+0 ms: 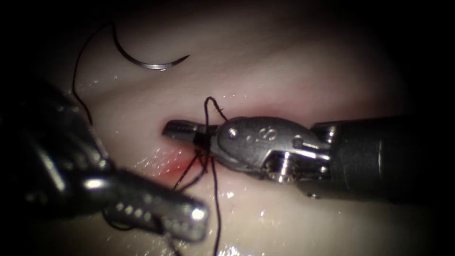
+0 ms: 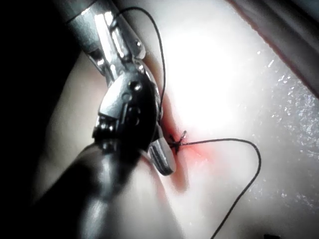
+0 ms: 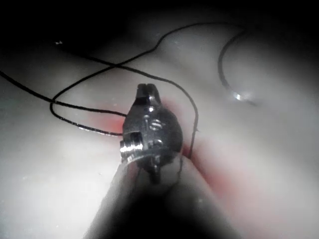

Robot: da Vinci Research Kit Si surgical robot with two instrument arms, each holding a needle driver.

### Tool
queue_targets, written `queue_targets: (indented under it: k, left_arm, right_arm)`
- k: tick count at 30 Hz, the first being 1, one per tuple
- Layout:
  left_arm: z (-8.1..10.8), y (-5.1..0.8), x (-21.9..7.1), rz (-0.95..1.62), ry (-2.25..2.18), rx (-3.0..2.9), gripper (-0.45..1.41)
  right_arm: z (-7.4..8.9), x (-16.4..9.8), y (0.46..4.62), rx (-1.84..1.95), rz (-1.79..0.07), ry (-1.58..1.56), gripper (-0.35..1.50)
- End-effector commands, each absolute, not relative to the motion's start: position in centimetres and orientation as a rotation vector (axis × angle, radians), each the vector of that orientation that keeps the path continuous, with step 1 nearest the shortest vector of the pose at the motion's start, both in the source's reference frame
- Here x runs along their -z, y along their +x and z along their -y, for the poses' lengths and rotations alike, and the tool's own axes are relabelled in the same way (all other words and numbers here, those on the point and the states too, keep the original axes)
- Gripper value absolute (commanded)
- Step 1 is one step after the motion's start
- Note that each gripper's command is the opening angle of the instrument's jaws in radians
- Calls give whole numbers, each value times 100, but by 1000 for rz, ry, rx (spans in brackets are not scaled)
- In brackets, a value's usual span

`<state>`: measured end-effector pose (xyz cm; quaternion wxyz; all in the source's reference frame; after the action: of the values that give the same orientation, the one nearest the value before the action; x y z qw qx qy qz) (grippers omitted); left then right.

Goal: Wound Closure
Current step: Loop the suture once clockwise around the right arm, then with the right hand grasp the suture short end.

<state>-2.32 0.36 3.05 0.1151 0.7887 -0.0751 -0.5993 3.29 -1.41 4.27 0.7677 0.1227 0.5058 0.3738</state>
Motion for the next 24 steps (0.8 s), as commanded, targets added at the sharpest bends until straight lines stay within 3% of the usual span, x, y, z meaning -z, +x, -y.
queue_targets:
  k: [1,11,24]
  left_arm:
    - [-36,-237,-313,215,2313,1754,-45]
    - [-30,-225,-372,198,2361,1813,-45]
    - [-44,-241,-444,147,2400,1868,-45]
  right_arm:
    - [136,-436,337,-848,-1150,281,-35]
    - [96,-449,298,-947,-1730,601,-35]
    - [65,-424,271,-814,-1884,762,-35]
